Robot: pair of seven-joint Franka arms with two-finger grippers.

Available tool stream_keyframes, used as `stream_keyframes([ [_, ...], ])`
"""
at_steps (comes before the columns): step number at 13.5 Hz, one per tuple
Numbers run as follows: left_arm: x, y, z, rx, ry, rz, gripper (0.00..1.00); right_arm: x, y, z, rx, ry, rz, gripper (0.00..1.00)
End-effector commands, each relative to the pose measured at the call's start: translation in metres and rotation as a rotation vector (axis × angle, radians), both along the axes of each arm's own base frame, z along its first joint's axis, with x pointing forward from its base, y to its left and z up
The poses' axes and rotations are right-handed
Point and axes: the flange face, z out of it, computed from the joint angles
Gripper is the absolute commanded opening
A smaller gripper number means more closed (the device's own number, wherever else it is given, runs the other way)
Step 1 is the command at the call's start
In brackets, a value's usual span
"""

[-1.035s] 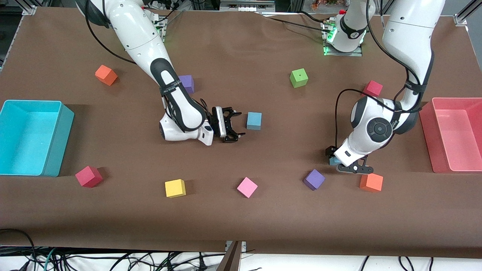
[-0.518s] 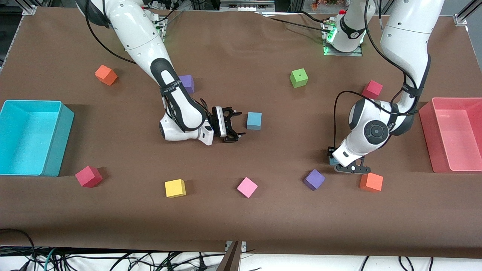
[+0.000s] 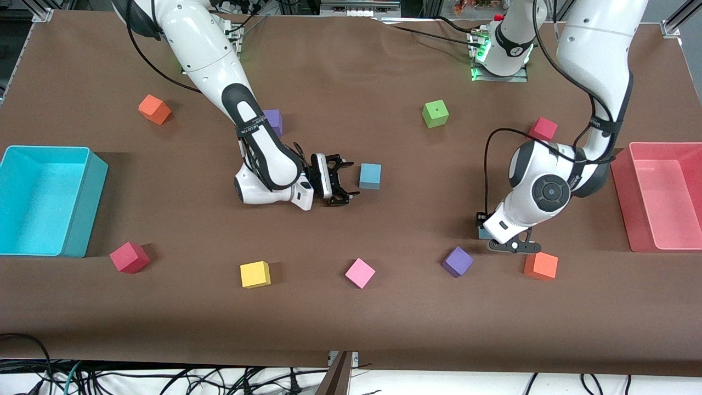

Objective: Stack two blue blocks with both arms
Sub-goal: 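Close the left gripper on the light blue cube and lift it, then carry the cube over the placed cube and lower it on top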

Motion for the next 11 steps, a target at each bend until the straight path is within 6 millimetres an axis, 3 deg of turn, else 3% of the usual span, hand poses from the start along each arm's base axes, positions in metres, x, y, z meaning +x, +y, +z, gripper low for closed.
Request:
stream_keyframes([
  [1, -0.009, -0.046, 0.044, -0.036, 0.054, 0.069, 0.18, -0.003, 0.002, -0.002, 0.011, -0.014, -0.014, 1.0],
  [3, -0.025, -0.095, 0.052, -0.049, 0.072, 0.122, 0.19, -0.003, 0.001, -0.003, 0.007, -0.015, -0.017, 1.0],
  [5, -0.036, -0.13, 0.06, -0.063, 0.068, 0.166, 0.19, -0.003, 0.001, -0.003, 0.008, -0.019, -0.014, 1.0],
  [8, -0.059, -0.211, 0.083, -0.09, 0.046, 0.229, 0.19, -0.003, 0.001, -0.004, 0.008, -0.017, -0.016, 1.0],
  [11, -0.082, -0.264, 0.067, -0.071, 0.067, 0.269, 0.2, -0.003, 0.001, -0.004, 0.008, -0.017, -0.016, 1.0],
])
